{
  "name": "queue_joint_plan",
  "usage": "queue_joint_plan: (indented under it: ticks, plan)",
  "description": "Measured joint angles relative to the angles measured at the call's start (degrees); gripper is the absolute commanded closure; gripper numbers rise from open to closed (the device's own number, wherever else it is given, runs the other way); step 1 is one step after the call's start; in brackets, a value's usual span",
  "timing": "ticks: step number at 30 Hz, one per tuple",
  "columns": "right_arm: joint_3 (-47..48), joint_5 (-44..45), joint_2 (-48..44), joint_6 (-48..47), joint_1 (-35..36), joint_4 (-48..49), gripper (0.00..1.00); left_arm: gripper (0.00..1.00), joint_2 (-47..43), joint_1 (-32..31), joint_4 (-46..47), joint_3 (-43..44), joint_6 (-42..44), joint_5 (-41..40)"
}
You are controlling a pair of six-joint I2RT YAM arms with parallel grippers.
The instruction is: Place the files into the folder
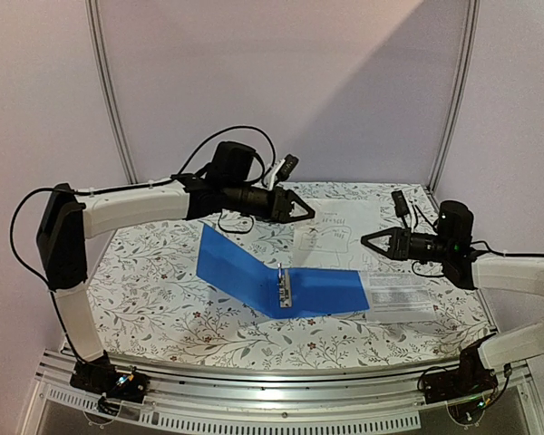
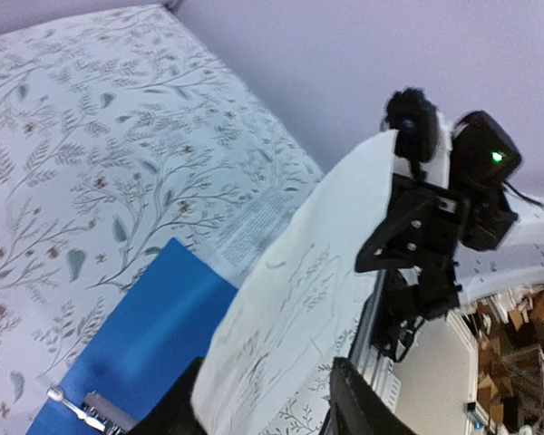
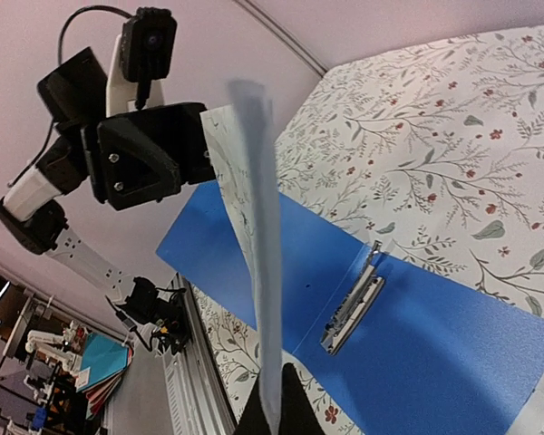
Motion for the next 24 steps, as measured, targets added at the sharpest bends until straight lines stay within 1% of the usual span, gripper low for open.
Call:
queue_joint_plan:
  ticks: [5, 8, 11, 13, 16, 20, 24]
  plan:
    - [6.23, 2.6, 5.51, -2.23, 0.0, -12.46, 1.0, 0.5, 0.31, 3.17, -10.1, 3.26, 3.98, -10.4]
    - [6.82, 3.17, 7.74, -2.93, 0.0, -19.71, 1.0, 0.51, 0.42, 6.27, -14.34, 4.96, 5.6, -15.08]
    - [6.82, 3.87, 10.01, -3.67, 0.0, -26.88, 1.0, 0.51, 1.81, 8.59, -18.29, 8.55, 7.17, -18.56]
    - [6.82, 4.13, 11.78, -4.5, 0.0, -31.1, 1.0, 0.51, 2.82, 9.33, -19.15, 10.1, 7.48, -19.39]
    - [6.8, 4.31, 15.34, -5.95, 0.0, -35.71, 1.0, 0.51, 3.32, 9.64, -19.34, 9.49, 7.52, -19.74]
    - [6.73, 4.31, 18.97, -6.75, 0.04, -38.23, 1.0, 0.51, 3.3, 9.84, -18.86, 5.86, 7.91, -20.22]
    - [7.37, 4.31, 20.68, -7.41, 0.46, -39.21, 1.0, 0.51, 3.3, 10.1, -18.78, 1.68, 8.31, -21.07]
